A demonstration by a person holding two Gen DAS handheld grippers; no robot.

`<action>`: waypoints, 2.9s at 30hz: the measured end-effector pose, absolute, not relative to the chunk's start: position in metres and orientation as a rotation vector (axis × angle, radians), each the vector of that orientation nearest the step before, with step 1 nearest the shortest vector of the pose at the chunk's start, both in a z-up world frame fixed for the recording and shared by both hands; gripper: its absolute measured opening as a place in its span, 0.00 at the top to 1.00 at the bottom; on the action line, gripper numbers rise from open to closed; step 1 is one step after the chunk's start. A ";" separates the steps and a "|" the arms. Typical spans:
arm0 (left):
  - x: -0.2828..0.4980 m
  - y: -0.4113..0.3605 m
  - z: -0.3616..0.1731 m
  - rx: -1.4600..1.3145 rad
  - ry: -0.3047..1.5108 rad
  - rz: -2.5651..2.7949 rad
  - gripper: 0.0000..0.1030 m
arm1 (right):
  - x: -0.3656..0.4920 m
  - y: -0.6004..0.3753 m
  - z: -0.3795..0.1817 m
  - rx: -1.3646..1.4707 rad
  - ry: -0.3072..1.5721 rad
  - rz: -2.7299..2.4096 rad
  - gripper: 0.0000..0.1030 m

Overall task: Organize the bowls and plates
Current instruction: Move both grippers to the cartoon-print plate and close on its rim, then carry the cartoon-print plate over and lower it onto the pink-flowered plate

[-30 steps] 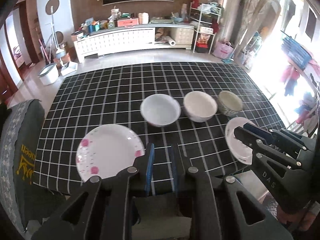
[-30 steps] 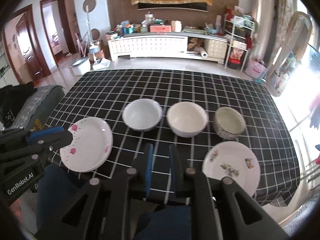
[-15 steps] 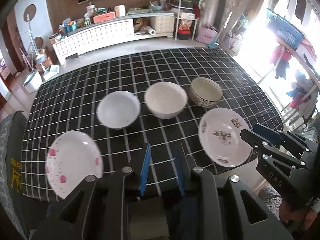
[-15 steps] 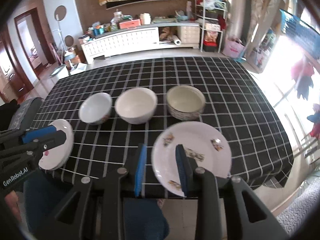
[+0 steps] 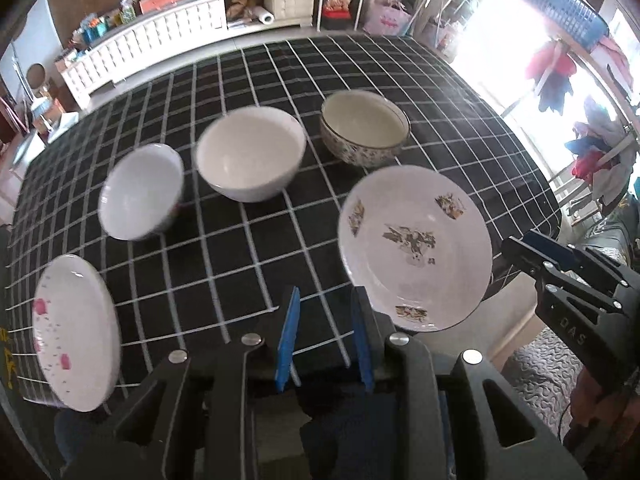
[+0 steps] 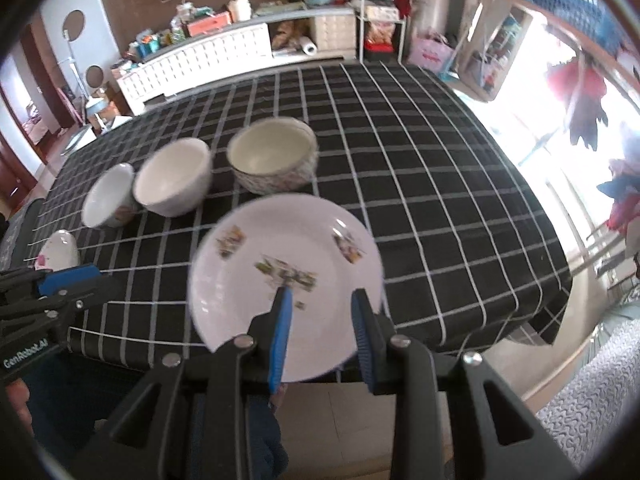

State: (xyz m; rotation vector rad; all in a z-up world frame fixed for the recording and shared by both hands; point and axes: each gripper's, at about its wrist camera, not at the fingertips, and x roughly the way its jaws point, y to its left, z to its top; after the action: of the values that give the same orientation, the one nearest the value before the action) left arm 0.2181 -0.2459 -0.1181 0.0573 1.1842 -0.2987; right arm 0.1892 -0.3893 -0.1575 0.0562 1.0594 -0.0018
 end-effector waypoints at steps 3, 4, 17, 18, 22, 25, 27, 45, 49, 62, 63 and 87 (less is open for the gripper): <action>0.227 -0.253 -0.134 0.042 1.216 -0.301 0.77 | 0.193 -0.401 -0.172 0.071 1.092 -0.016 0.66; 0.230 -0.254 -0.139 0.034 1.231 -0.302 0.77 | 0.195 -0.405 -0.177 0.077 1.101 -0.020 0.66; 0.270 -0.270 -0.190 0.013 1.337 -0.298 0.77 | 0.225 -0.434 -0.217 0.124 1.164 -0.049 0.66; 0.271 -0.271 -0.192 0.014 1.337 -0.300 0.77 | 0.227 -0.435 -0.220 0.124 1.167 -0.047 0.66; 0.277 -0.274 -0.201 0.009 1.346 -0.308 0.77 | 0.235 -0.437 -0.228 0.119 1.179 -0.044 0.66; 0.277 -0.277 -0.204 0.019 1.345 -0.319 0.77 | 0.239 -0.439 -0.236 0.147 1.195 -0.020 0.66; 0.276 -0.278 -0.205 0.019 1.344 -0.322 0.77 | 0.240 -0.439 -0.238 0.158 1.190 -0.008 0.67; 0.263 -0.249 -0.208 0.013 1.353 -0.319 0.87 | 0.238 -0.397 -0.235 0.088 1.207 0.012 0.77; 0.257 -0.226 -0.208 0.022 1.349 -0.274 0.87 | 0.237 -0.378 -0.235 0.095 1.220 0.039 0.77; 0.229 -0.153 -0.211 -0.018 1.349 -0.159 0.86 | 0.228 -0.293 -0.237 0.022 1.238 0.130 0.77; 0.226 -0.149 -0.212 -0.014 1.347 -0.149 0.86 | 0.228 -0.288 -0.236 0.017 1.239 0.135 0.77; 0.203 -0.026 -0.172 -0.184 1.268 -0.110 0.86 | 0.215 -0.165 -0.185 -0.094 1.134 0.178 0.77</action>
State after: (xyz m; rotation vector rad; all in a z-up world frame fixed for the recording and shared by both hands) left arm 0.2033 -0.0257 -0.1717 -0.1841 1.2683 -0.1101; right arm 0.2149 -0.1646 -0.1848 -0.0942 1.1337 0.1783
